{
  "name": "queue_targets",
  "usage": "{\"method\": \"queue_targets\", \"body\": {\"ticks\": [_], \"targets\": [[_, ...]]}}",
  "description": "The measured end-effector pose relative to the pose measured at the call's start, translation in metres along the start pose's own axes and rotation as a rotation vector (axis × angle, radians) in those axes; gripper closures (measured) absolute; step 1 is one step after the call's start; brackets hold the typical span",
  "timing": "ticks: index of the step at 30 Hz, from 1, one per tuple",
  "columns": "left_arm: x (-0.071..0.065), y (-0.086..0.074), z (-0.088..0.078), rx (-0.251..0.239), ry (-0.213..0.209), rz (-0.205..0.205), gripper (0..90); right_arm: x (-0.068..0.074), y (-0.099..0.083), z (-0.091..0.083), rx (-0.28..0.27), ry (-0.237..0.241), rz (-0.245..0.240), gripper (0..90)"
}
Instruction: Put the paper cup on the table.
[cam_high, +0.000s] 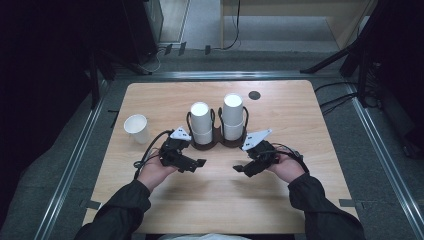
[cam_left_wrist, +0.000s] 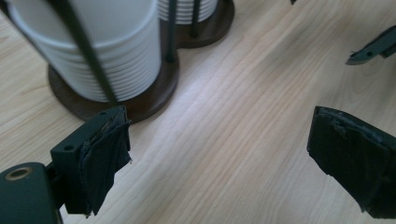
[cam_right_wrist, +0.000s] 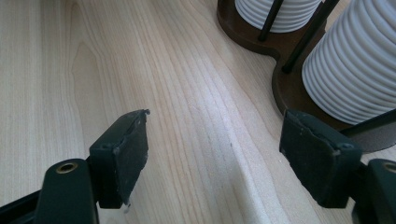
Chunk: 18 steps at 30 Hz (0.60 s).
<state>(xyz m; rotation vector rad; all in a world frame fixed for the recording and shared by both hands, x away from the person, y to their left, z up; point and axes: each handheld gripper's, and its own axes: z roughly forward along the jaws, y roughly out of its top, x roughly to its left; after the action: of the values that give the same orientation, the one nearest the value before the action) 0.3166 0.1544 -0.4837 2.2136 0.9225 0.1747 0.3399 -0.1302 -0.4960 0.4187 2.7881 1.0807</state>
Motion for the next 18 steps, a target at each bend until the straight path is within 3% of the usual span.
{"method": "queue_targets", "body": {"ticks": [6, 9, 18], "targets": [[-0.012, 0.003, 0.010, 0.025, -0.029, 0.051, 6.1, 0.003, 0.000, 0.001, -0.005, 0.004, 0.014, 23.5], [-0.016, 0.006, 0.013, 0.015, -0.040, 0.050, 6.1, 0.005, -0.001, 0.002, -0.003, 0.009, 0.014, 23.4], [-0.031, 0.013, 0.026, 0.029, -0.052, 0.106, 6.1, 0.008, -0.005, 0.000, 0.000, 0.007, 0.016, 23.4]]}}
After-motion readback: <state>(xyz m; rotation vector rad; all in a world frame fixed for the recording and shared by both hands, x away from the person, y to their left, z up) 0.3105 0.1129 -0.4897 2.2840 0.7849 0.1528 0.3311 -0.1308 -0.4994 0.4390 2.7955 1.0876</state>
